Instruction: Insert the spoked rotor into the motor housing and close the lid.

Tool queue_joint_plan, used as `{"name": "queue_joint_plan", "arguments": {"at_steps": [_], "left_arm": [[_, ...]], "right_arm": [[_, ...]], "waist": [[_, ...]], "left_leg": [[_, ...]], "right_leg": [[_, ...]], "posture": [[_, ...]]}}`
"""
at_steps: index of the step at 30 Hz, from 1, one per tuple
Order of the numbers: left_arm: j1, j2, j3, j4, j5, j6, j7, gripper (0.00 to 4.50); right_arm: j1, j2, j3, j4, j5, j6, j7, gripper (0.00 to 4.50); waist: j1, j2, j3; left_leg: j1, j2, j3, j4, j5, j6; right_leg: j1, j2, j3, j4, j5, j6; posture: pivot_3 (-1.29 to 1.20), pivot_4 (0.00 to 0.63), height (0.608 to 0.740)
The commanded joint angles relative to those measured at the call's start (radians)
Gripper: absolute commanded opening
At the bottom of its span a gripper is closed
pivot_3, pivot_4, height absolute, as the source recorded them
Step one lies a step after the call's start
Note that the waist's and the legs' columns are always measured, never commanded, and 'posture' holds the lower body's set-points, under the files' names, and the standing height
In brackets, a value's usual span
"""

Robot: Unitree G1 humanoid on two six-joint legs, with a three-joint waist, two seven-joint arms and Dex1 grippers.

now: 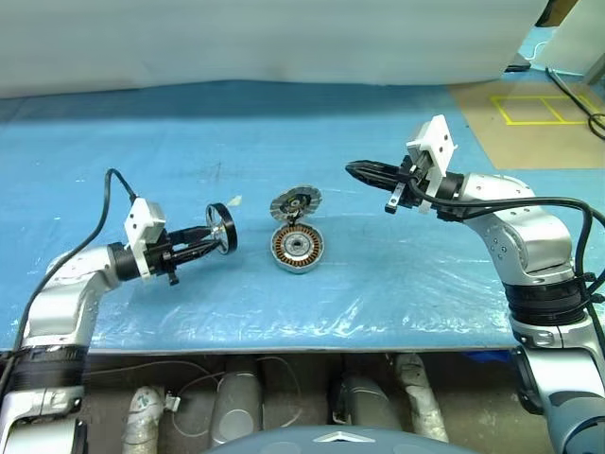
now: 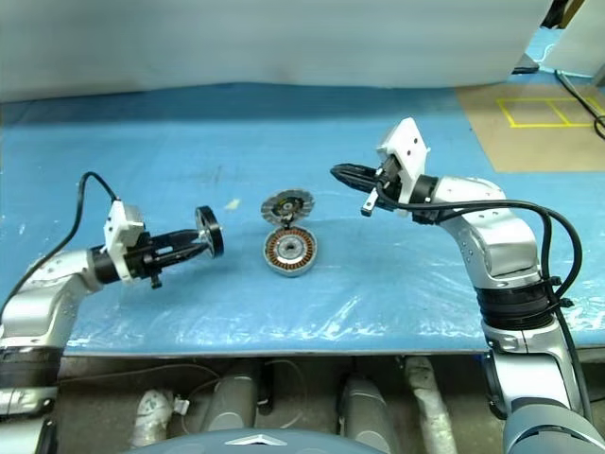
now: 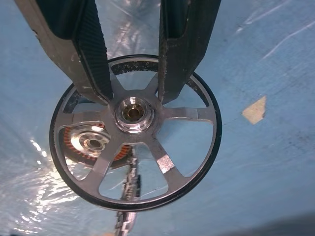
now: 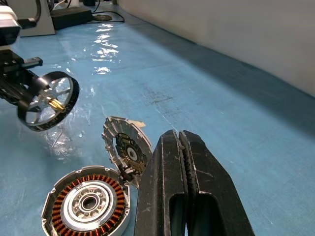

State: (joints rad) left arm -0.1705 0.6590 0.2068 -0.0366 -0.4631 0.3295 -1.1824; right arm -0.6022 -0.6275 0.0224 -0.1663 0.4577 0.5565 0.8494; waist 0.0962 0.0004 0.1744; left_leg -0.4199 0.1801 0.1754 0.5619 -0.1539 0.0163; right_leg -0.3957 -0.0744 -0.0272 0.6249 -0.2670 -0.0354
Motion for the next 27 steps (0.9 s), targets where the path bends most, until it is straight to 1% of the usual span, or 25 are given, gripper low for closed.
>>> {"name": "queue_joint_plan", "arguments": {"at_steps": [1,5,8,10,15,19,21,25,27], "left_arm": [[0.034,0.016,-0.010,-0.121,-0.046,0.039,0.009,1.21],[0.021,-0.021,-0.070,-0.160,-0.059,0.068,0.041,1.21],[-0.003,-0.041,-0.114,-0.152,-0.046,0.075,0.058,1.21],[-0.048,-0.053,-0.159,-0.125,-0.020,0.089,0.081,1.21],[-0.171,-0.058,-0.240,-0.040,-0.004,0.088,0.033,1.21],[-0.236,-0.050,-0.301,0.014,0.023,0.109,0.003,1.21],[-0.266,-0.061,-0.325,0.053,0.051,0.074,-0.007,1.21],[-0.346,-0.078,-0.359,0.135,0.085,0.068,-0.028,1.21],[-0.395,-0.096,-0.377,0.211,0.132,0.019,-0.019,1.21]], "right_arm": [[-0.009,-0.011,-0.032,-0.011,0.002,-0.011,0.003,0.00],[-0.009,-0.006,-0.034,-0.012,-0.002,-0.009,-0.006,0.00],[0.000,-0.004,-0.037,-0.023,0.000,-0.005,-0.014,0.00],[0.012,-0.005,-0.042,-0.034,0.003,0.000,-0.022,0.00],[0.038,-0.006,-0.056,-0.057,0.002,0.003,-0.048,0.00],[0.061,-0.007,-0.066,-0.079,0.001,0.007,-0.070,0.00],[0.074,-0.006,-0.071,-0.091,0.001,0.012,-0.082,0.00],[0.105,-0.006,-0.087,-0.129,0.008,0.025,-0.108,0.00],[0.123,-0.007,-0.097,-0.143,0.005,0.029,-0.125,0.00]], "waist": [[-0.001,0.000,0.000],[-0.001,0.000,0.000],[-0.002,0.000,0.000],[-0.001,0.000,0.000],[-0.001,0.000,0.000],[-0.003,0.001,0.000],[-0.003,0.001,0.000],[-0.001,0.001,0.000],[0.001,0.001,0.000]], "left_leg": [[0.001,0.000,0.000,0.000,0.000,0.000],[0.004,0.000,0.001,0.000,0.000,0.000],[0.005,0.000,0.001,0.000,0.000,0.000],[0.005,0.000,0.001,0.000,0.000,0.000],[0.006,-0.001,0.001,0.001,0.002,-0.004],[0.006,-0.001,0.001,0.001,0.003,-0.004],[0.006,-0.001,0.001,0.000,0.003,-0.004],[0.006,-0.001,0.001,0.001,0.003,-0.004],[0.006,-0.001,0.001,0.001,0.003,-0.004]], "right_leg": [[0.001,0.000,0.001,0.000,0.000,0.000],[0.003,0.000,0.002,0.000,0.000,0.000],[0.004,0.000,0.002,0.000,0.000,0.000],[0.004,0.001,0.002,0.000,0.000,0.000],[0.005,0.001,0.003,0.000,0.000,0.000],[0.005,0.001,0.003,0.001,0.000,0.000],[0.005,0.001,0.003,0.001,0.000,0.000],[0.005,0.001,0.003,0.001,0.000,0.000],[0.005,0.001,0.002,0.002,0.000,0.000]], "posture": [[0.00,0.150,0.740],[0.00,0.150,0.740],[0.00,0.150,0.740],[0.00,0.150,0.740],[0.00,0.150,0.740],[0.00,0.150,0.740],[0.00,0.150,0.740],[0.00,0.150,0.740],[0.00,0.150,0.740]]}}
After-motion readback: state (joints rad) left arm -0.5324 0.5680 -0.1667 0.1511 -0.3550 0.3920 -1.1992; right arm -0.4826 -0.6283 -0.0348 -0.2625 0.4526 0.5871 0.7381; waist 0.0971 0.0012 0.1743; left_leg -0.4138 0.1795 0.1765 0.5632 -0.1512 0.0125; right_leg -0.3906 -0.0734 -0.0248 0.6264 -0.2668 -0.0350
